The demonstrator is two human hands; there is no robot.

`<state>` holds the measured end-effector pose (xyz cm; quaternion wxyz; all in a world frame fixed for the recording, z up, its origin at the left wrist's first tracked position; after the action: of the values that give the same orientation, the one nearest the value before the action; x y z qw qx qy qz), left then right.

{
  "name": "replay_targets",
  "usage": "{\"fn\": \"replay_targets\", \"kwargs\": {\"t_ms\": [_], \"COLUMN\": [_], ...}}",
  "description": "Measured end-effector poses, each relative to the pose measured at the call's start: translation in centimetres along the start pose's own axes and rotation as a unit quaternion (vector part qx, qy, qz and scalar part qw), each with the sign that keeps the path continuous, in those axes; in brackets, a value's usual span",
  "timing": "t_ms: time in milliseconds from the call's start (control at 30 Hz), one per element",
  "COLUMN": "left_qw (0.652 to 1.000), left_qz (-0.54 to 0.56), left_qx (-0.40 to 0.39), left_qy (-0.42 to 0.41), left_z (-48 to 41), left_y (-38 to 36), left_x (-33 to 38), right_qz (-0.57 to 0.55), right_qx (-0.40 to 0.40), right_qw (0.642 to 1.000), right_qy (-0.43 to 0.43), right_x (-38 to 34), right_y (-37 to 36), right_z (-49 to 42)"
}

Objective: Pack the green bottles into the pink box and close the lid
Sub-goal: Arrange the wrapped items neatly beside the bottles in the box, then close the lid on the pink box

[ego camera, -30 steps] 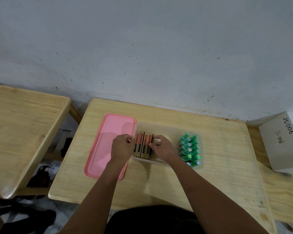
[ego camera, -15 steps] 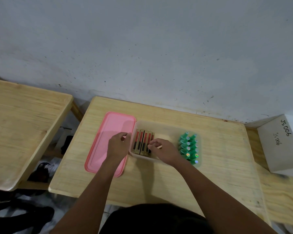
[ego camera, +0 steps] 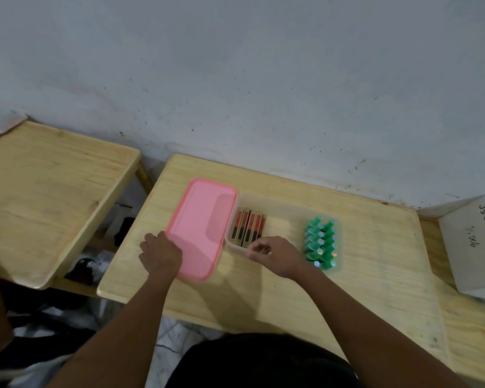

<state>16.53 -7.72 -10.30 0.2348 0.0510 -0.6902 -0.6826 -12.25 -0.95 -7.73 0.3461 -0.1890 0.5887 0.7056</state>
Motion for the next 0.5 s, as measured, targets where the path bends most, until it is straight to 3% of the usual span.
{"fn": "replay_targets", "kwargs": {"t_ms": [267, 500], "left_qw": [0.999, 0.972], "left_qz": [0.041, 0.222], "left_qx": [0.005, -0.024], "left_qy": [0.005, 0.078], "left_z": [-1.2, -1.2], "left_y": [0.7, 1.3], "left_x": [-0.6, 0.0], "right_qz": [0.007, -0.009], "right_qx": [-0.007, -0.010], "right_qw": [1.000, 1.000], "right_qy": [-0.009, -0.014], "right_x": [0.0, -0.2], "right_y": [-0.3, -0.2], "right_z": [-0.2, -0.1]}}
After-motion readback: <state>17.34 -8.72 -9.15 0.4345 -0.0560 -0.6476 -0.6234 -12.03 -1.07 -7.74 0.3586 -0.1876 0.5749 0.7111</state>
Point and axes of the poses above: each hand's wrist, its own z-axis away from the middle knuckle, its own y-axis out of the back of the hand, x = y × z, the point moved 9 cm from there along -z, towards the middle knuckle, and after that the axes turned 14 degrees about x, right-handed, at the moved point
